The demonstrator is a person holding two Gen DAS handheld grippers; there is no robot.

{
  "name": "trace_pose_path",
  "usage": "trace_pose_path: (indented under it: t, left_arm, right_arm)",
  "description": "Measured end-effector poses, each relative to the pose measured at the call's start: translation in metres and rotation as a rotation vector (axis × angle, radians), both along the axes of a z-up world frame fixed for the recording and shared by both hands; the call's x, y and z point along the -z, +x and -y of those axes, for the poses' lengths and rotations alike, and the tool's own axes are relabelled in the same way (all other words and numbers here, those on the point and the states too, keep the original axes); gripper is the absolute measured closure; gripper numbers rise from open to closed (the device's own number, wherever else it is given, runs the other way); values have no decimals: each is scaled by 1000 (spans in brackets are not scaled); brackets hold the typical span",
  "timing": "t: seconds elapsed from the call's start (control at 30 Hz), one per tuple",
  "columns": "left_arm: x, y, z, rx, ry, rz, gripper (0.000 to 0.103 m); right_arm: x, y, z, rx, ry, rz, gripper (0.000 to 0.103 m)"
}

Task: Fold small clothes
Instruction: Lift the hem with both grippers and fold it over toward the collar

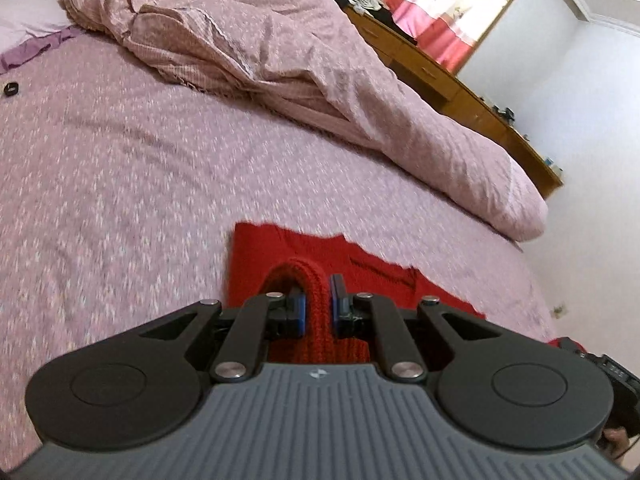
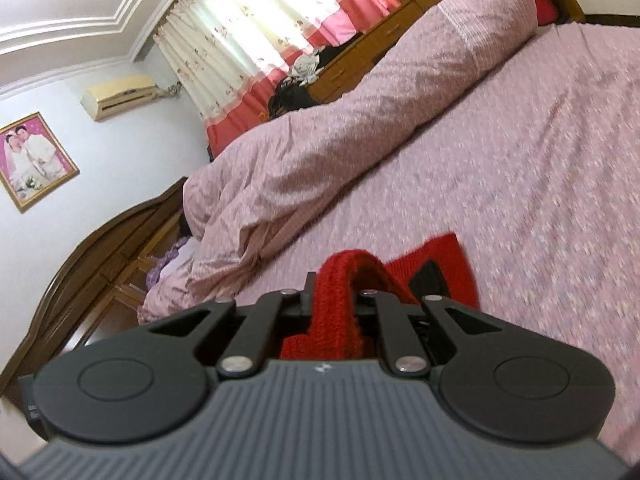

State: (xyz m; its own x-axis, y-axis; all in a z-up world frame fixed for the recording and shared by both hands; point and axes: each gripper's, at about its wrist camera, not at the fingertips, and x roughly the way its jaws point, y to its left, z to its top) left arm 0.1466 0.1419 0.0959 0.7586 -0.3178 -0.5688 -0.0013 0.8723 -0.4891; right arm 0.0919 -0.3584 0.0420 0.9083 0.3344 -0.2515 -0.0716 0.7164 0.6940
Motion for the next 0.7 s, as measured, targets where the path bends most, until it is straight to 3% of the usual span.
trace_pose_path:
  t: [0.23,0.33,0.5,0.7]
  left_arm:
    - [8,63,4,-44,32,-5,90]
    - [20,88,8,-33,36,-32,90]
    - [46,122,16,-25,112,-63,90]
    - [79,145,15,-1,158,-134,90]
  right_arm:
    - [5,41,5,58,-10,-10,92]
    - [13,62,5,69,-17,-32,92]
    - [32,92,-2,99,-70,-69,92]
    - [61,111,0,136,-105,-152,92]
